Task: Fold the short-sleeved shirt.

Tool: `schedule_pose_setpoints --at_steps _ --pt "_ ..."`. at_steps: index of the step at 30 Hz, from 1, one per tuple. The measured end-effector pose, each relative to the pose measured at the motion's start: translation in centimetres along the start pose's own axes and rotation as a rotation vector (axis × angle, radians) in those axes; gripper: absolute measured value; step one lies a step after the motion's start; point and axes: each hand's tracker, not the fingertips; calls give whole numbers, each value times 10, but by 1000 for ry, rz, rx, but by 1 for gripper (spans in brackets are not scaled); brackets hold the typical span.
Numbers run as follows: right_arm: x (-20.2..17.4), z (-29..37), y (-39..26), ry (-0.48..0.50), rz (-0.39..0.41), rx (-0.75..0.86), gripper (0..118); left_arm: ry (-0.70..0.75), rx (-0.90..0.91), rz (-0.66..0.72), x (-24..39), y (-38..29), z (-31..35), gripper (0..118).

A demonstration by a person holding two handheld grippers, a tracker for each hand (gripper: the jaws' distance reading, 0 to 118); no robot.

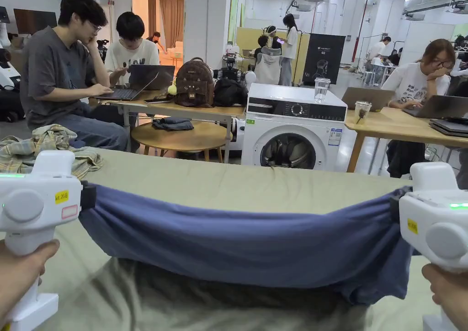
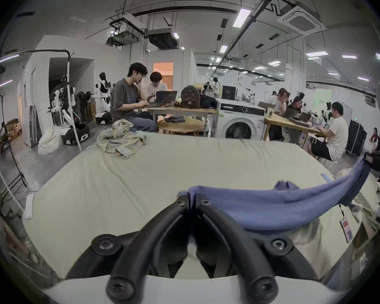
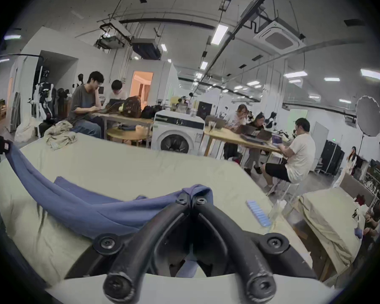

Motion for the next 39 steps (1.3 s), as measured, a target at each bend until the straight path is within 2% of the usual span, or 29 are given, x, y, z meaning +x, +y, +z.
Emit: schedule_pose_setpoints --at_steps 3,6,7,9,12,13,15,19,21,24,27,34,36,37,38,39 --pt "-10 4 -29 21 -11 -74 0 -4 -60 14 2 -30 4 0" --pt "-20 2 -60 40 12 -147 0 -20 -123 14 5 -62 7 0" --pt "-23 1 -71 75 18 -170 0 -36 -160 -24 7 -73 6 0" --pt "-25 -3 -90 95 -19 -234 0 -22 -215 -47 11 -92 3 0" --pt "-33 -5 -116 89 16 -300 0 -13 -308 -92 13 -117 -3 0" --pt "-32 -7 -124 77 1 -327 0 -14 -335 -98 12 -125 -4 0" --pt "-32 -4 -137 82 -9 -352 0 -10 -373 -94 9 -135 -7 0" --pt "-31 -2 -158 89 40 -429 0 37 -454 -106 -7 -153 -19 0" --pt "-29 -7 -168 104 35 -459 0 29 -503 -70 -13 -161 -23 0" --pt "-35 -15 -183 96 82 -538 0 32 -583 -34 -18 -174 -34 0" --pt "-37 -27 -197 108 81 -575 0 27 -628 -67 -17 -187 -47 0" --pt "-36 -44 -214 118 63 -627 1 28 -643 -33 -28 -197 -63 0" --pt "-34 -43 -214 114 48 -623 11 25 -647 -20 -29 -193 -61 2" --pt "-34 -40 -209 106 45 -619 19 37 -645 -2 -30 -188 -59 18" --pt "-33 -38 -204 104 26 -601 33 54 -629 3 -28 -184 -56 29" --pt "-32 -35 -198 101 -7 -556 49 64 -594 4 -27 -178 -53 34"
